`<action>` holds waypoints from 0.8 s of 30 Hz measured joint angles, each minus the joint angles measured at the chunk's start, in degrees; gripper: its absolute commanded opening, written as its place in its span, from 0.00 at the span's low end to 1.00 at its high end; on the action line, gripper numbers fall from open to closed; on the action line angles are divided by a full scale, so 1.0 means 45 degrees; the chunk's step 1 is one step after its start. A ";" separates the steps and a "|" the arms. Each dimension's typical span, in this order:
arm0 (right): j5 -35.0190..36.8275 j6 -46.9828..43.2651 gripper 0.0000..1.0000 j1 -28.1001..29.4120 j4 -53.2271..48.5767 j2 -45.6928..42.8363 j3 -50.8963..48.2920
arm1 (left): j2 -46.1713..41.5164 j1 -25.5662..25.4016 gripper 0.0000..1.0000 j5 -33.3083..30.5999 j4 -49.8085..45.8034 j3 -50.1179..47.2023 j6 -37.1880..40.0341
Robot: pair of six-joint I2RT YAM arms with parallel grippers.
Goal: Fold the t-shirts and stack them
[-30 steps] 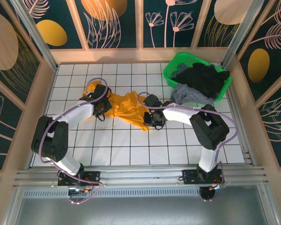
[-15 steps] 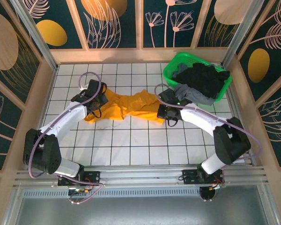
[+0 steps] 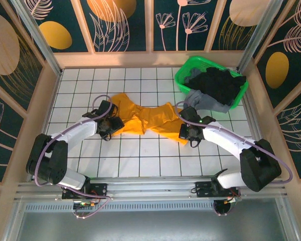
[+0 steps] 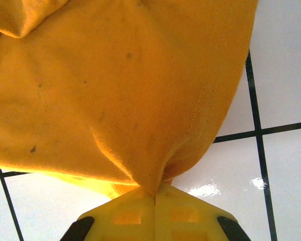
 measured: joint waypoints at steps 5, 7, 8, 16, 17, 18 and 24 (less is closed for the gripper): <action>-0.0146 -0.0005 0.00 0.0000 0.0087 0.0136 0.0000 | 0.0340 0.0000 0.82 0.0568 0.1209 -0.0656 -0.1909; -0.0253 0.0000 0.00 0.0000 0.0126 0.0136 0.0000 | 0.0641 0.0000 0.77 0.0573 0.1700 -0.0656 -0.2506; -0.0301 -0.0005 0.00 0.0000 0.0175 0.0136 0.0000 | 0.0719 0.0000 0.70 0.0573 0.1851 -0.0656 -0.2671; -0.0520 0.0005 0.00 0.0000 0.0408 0.0126 -0.0146 | 0.2108 0.0044 0.00 0.0607 0.3075 0.0126 -0.3555; -0.0525 -0.0005 0.00 -0.0005 0.0403 0.0102 -0.0141 | 0.2069 0.0073 0.00 0.0534 0.3016 0.0248 -0.3546; -0.0529 -0.0010 0.00 -0.0024 0.0398 0.0083 -0.0131 | 0.2006 0.0117 0.00 0.0432 0.2919 0.0408 -0.3565; -0.0500 -0.0471 0.00 -0.0413 -0.0015 0.0024 0.1365 | 0.0024 0.1005 0.00 -0.0563 0.1967 0.2147 -0.3351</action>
